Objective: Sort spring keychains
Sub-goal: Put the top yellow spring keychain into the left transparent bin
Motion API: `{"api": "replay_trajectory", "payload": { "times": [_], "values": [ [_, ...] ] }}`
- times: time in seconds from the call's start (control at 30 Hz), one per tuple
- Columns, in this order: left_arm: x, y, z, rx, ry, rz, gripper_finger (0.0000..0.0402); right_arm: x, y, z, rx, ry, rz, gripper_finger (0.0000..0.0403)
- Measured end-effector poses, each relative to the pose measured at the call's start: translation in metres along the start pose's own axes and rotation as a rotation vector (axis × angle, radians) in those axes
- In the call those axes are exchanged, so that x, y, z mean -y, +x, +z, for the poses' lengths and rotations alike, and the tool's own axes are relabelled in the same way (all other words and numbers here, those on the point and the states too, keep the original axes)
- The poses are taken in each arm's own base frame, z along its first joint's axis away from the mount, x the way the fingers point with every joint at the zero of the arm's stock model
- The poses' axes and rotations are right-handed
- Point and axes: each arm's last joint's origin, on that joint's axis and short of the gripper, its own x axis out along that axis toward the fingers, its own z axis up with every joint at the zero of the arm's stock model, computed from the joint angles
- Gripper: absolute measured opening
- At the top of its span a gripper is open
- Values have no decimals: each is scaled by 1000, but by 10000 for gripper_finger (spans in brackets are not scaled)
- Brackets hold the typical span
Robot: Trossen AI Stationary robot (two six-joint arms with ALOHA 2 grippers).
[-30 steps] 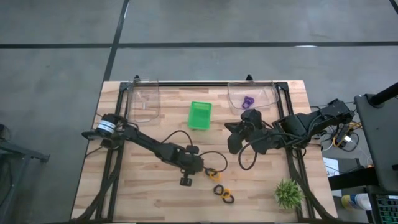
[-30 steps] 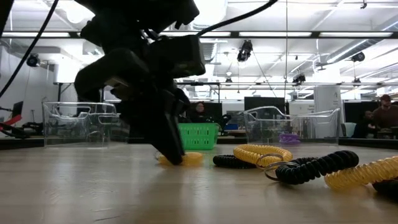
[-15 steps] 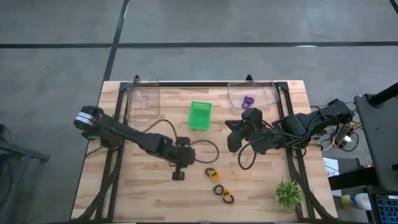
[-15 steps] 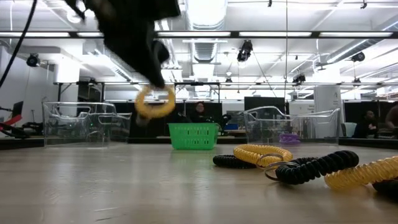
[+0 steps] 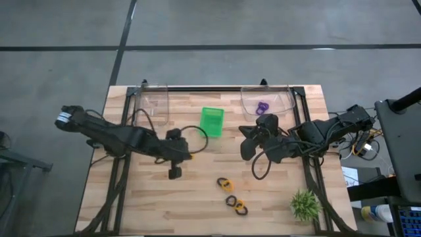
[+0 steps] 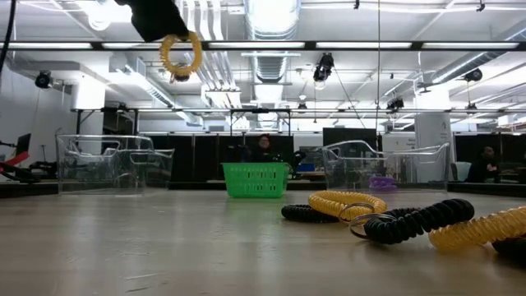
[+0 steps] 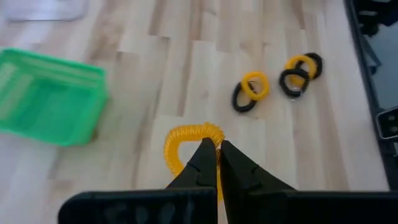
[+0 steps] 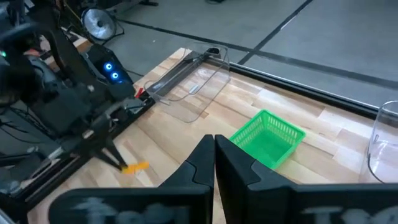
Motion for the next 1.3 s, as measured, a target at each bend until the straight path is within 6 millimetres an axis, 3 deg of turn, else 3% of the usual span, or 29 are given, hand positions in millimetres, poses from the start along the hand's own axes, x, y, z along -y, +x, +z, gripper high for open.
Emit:
{"api": "replay_trajectory", "payload": {
  "times": [0.47, 0.9, 1.3],
  "values": [
    [-50, -33, -10, -74, -87, 242, 1, 0, 0, 0, 15, -4, -11, 9],
    [-134, -57, -21, -144, -268, 522, 1, 0, 0, 0, 15, -53, -11, 8],
    [-209, -74, -48, -148, -533, 668, 0, 0, 0, 0, 17, -88, -14, 8]
  ]
}}
